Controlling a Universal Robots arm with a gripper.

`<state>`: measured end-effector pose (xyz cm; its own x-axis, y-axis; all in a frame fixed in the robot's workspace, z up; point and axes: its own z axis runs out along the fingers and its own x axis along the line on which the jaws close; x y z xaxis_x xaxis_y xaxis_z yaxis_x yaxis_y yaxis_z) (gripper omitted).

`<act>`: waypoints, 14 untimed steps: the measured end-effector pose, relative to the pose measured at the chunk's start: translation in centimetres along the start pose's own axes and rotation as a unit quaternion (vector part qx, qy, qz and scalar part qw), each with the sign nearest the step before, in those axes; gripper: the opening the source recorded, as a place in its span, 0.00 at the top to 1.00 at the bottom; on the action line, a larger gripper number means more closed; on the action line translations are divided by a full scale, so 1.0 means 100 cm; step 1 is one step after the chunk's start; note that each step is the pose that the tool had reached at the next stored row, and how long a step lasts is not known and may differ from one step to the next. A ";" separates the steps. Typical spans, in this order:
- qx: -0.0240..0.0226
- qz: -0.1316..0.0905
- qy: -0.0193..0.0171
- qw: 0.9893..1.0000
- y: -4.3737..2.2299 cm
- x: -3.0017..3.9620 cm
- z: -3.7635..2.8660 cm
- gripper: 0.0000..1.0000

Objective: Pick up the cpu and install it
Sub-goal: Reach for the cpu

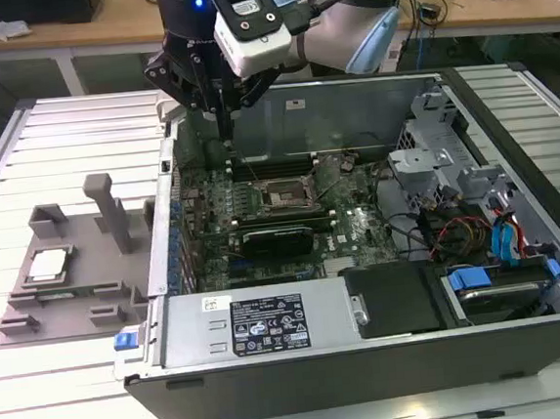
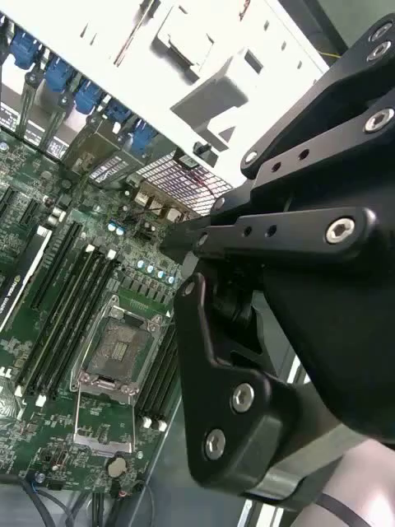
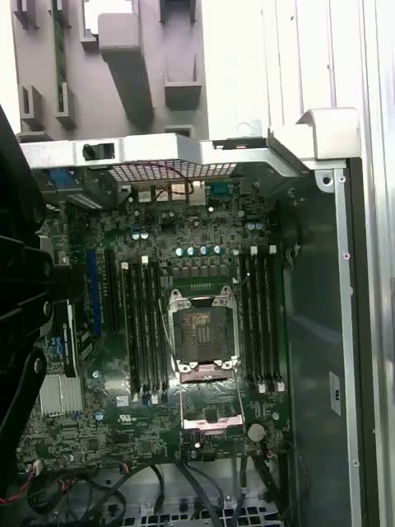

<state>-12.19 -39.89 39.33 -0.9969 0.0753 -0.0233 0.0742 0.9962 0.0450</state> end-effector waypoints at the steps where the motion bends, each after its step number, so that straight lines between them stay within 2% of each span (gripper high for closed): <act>1: 0.000 0.000 0.000 1.000 0.0000 0.0009 0.0000 0.89; 8: 0.000 0.000 0.000 1.000 -0.0008 0.0111 -0.0003 0.89; 14: 0.000 0.000 0.000 1.000 -0.0019 0.0256 -0.0007 0.89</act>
<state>-14.76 -39.88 39.33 -0.9969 0.0753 -0.0233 0.0742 0.9962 0.0450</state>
